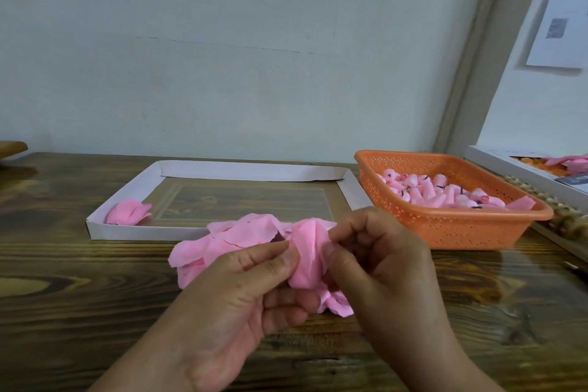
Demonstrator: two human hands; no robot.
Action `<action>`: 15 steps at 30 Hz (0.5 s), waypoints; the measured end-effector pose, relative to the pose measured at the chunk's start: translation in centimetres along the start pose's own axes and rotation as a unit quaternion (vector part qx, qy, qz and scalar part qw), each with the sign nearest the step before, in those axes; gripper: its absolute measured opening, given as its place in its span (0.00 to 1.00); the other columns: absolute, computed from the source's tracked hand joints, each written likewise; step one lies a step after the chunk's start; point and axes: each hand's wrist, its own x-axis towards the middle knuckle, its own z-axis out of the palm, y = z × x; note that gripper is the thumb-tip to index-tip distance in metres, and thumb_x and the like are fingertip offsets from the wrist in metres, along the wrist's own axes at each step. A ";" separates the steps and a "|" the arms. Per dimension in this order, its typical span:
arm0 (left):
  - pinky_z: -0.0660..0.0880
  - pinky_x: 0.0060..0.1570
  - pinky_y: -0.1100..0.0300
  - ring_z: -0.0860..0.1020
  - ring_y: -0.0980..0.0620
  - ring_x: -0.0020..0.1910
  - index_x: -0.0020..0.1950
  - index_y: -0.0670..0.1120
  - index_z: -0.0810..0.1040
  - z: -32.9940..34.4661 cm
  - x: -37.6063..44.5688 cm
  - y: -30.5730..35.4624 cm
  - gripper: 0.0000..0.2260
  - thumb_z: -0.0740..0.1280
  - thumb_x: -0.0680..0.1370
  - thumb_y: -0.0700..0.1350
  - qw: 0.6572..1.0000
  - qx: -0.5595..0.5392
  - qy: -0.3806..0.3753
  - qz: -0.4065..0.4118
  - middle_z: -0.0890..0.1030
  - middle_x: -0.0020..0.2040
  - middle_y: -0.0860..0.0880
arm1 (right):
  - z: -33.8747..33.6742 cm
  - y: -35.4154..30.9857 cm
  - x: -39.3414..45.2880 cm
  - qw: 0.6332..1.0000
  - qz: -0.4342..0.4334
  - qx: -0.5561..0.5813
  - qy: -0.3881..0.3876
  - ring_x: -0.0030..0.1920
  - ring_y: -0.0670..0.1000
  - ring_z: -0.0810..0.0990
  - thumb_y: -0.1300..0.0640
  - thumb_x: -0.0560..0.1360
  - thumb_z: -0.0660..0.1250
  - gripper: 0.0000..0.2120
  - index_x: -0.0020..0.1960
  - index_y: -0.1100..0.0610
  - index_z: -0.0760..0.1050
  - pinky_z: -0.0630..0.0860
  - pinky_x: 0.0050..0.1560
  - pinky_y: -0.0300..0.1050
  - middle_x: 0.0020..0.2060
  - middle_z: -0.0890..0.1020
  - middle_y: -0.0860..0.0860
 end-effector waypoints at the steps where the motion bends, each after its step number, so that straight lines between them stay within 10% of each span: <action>1: 0.75 0.22 0.63 0.79 0.50 0.25 0.33 0.42 0.85 0.1 0.0 0.0 0.06 0.70 0.62 0.42 1.000 -0.003 -0.001 0.000 0.80 0.29 0.40 | 0.1 0.2 0.0 0.999 -0.032 -0.037 0.012 0.25 0.49 0.74 0.66 0.68 0.66 0.08 0.37 0.53 0.73 0.73 0.26 0.45 0.30 0.78 0.52; 5: 0.75 0.22 0.64 0.79 0.50 0.24 0.33 0.42 0.85 0.2 -0.1 0.2 0.06 0.69 0.63 0.42 1.000 -0.010 -0.009 0.002 0.80 0.28 0.41 | -0.2 0.5 0.1 0.971 -0.161 -0.176 -0.006 0.32 0.44 0.72 0.69 0.69 0.64 0.07 0.40 0.59 0.76 0.71 0.31 0.39 0.32 0.75 0.48; 15: 0.78 0.25 0.61 0.79 0.52 0.25 0.33 0.42 0.85 0.2 0.2 -0.2 0.04 0.70 0.63 0.40 1.000 -0.011 0.011 0.017 0.81 0.30 0.44 | -0.3 -0.5 0.0 0.983 -0.127 -0.117 -0.058 0.31 0.47 0.74 0.48 0.67 0.69 0.12 0.37 0.57 0.77 0.72 0.30 0.39 0.32 0.75 0.46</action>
